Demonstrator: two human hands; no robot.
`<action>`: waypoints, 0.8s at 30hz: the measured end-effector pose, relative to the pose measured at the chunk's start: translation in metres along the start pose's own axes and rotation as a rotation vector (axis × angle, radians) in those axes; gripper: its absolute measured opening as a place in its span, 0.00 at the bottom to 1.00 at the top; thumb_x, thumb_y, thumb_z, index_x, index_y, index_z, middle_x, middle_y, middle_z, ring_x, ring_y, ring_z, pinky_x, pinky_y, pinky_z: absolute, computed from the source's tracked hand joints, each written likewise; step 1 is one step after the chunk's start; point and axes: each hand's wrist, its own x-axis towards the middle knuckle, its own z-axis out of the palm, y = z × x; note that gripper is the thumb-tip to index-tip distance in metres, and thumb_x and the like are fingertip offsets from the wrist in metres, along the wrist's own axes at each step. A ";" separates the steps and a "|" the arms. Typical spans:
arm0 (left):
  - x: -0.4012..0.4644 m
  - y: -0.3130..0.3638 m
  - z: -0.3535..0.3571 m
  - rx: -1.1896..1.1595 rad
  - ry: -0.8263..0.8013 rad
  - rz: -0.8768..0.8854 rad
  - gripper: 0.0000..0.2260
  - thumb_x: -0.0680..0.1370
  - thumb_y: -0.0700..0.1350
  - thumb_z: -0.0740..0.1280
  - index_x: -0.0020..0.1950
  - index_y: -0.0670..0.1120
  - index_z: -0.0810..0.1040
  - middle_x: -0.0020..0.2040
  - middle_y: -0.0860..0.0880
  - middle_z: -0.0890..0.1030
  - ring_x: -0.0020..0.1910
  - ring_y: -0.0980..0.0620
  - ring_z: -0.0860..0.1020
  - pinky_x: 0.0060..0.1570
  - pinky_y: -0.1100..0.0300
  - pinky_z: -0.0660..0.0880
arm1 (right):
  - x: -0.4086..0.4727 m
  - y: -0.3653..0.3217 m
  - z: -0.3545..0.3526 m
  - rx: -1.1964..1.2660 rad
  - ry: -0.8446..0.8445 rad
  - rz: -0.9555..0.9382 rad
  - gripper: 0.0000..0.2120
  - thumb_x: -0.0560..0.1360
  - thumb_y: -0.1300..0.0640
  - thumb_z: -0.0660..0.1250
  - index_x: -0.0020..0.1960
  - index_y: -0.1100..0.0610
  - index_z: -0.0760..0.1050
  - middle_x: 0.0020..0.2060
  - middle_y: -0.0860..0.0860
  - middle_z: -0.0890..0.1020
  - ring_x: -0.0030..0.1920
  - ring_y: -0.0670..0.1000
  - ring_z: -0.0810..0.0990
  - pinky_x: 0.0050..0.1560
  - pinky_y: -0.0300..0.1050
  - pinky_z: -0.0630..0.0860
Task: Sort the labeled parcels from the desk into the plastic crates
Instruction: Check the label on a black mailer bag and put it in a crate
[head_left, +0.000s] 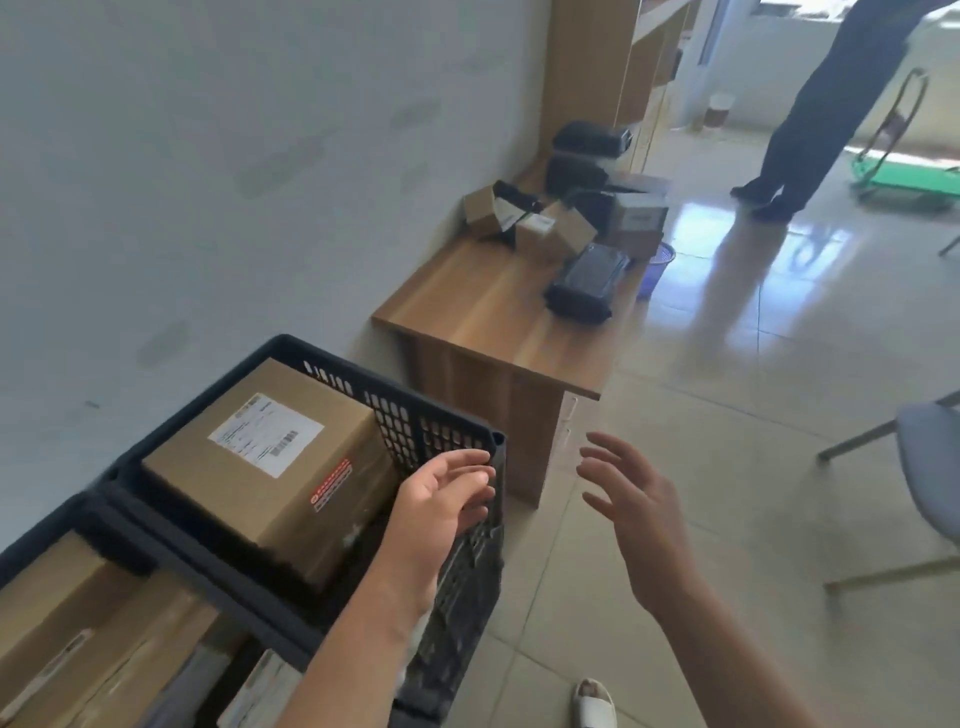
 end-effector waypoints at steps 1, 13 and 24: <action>0.008 0.003 0.020 -0.006 -0.003 -0.012 0.08 0.83 0.39 0.66 0.58 0.47 0.83 0.55 0.45 0.85 0.56 0.45 0.84 0.58 0.53 0.82 | 0.011 -0.003 -0.015 0.020 0.011 0.011 0.11 0.80 0.60 0.69 0.59 0.48 0.82 0.55 0.48 0.85 0.58 0.51 0.83 0.62 0.54 0.79; 0.110 0.029 0.220 0.020 -0.084 -0.031 0.09 0.82 0.35 0.66 0.58 0.43 0.83 0.54 0.41 0.86 0.50 0.48 0.84 0.52 0.55 0.83 | 0.153 -0.019 -0.179 0.160 0.086 0.099 0.20 0.68 0.51 0.72 0.59 0.52 0.82 0.52 0.54 0.86 0.56 0.56 0.84 0.61 0.54 0.80; 0.258 0.064 0.294 0.097 -0.031 -0.039 0.07 0.83 0.40 0.67 0.59 0.47 0.82 0.55 0.45 0.85 0.56 0.46 0.83 0.58 0.53 0.82 | 0.309 -0.028 -0.220 0.184 0.092 0.158 0.10 0.77 0.59 0.72 0.58 0.53 0.83 0.52 0.56 0.86 0.55 0.57 0.85 0.60 0.54 0.80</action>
